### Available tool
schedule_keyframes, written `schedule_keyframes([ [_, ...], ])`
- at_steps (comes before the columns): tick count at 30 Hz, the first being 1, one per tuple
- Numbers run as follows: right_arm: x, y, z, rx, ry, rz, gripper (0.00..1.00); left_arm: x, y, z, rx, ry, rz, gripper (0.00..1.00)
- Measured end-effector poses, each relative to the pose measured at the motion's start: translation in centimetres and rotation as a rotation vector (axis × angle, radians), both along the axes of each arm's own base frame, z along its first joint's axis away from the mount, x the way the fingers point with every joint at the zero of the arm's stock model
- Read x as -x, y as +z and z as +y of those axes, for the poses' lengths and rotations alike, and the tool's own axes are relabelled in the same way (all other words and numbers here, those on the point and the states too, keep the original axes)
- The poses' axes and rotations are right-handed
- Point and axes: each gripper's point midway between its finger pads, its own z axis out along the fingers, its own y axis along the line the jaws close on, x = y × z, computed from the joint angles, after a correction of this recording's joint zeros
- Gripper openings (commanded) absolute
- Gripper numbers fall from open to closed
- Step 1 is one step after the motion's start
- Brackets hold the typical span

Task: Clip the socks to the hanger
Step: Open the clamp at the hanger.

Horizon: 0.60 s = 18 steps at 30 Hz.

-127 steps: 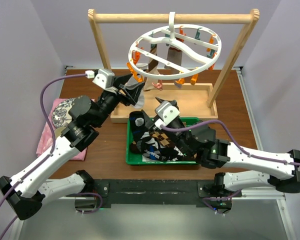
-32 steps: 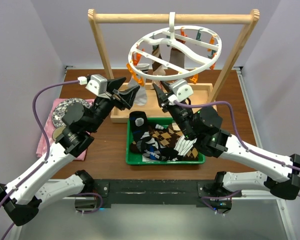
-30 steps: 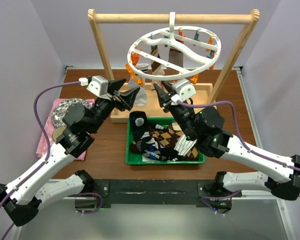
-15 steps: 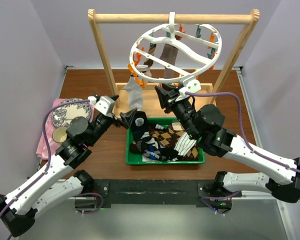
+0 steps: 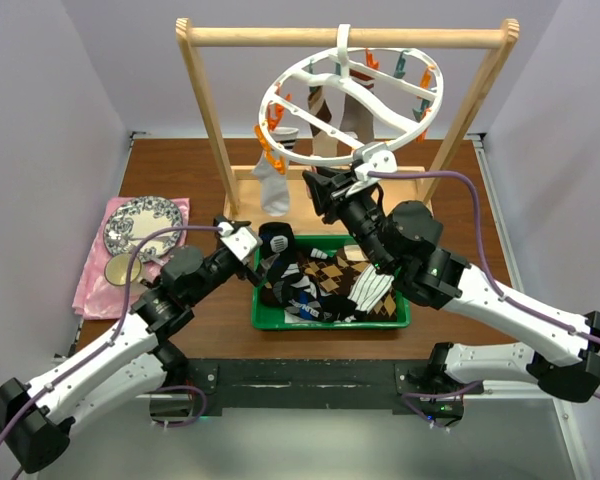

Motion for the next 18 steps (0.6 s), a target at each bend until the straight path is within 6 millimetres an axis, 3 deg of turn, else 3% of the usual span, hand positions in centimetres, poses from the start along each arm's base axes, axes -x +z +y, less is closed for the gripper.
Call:
schedule_keyframes([
  [6, -0.2, -0.3, 0.4, 0.008, 0.002, 0.015, 0.00, -1.1, -3.7, -0.6, -0.108, 0.005, -0.005, 1.00],
  [12, -0.1, -0.3, 0.5, 0.006, 0.007, 0.015, 0.00, -4.7, -8.2, 1.2, -0.178, 0.178, 0.098, 1.00],
  [15, -0.1, -0.2, 0.4, 0.001, 0.010, 0.016, 0.00, -6.1, -9.0, 1.7, -0.180, 0.227, 0.131, 1.00],
  [18, 0.1, 0.1, 0.2, -0.008, 0.010, 0.014, 0.00, -6.0, -8.3, -0.2, -0.175, 0.126, 0.120, 1.00],
])
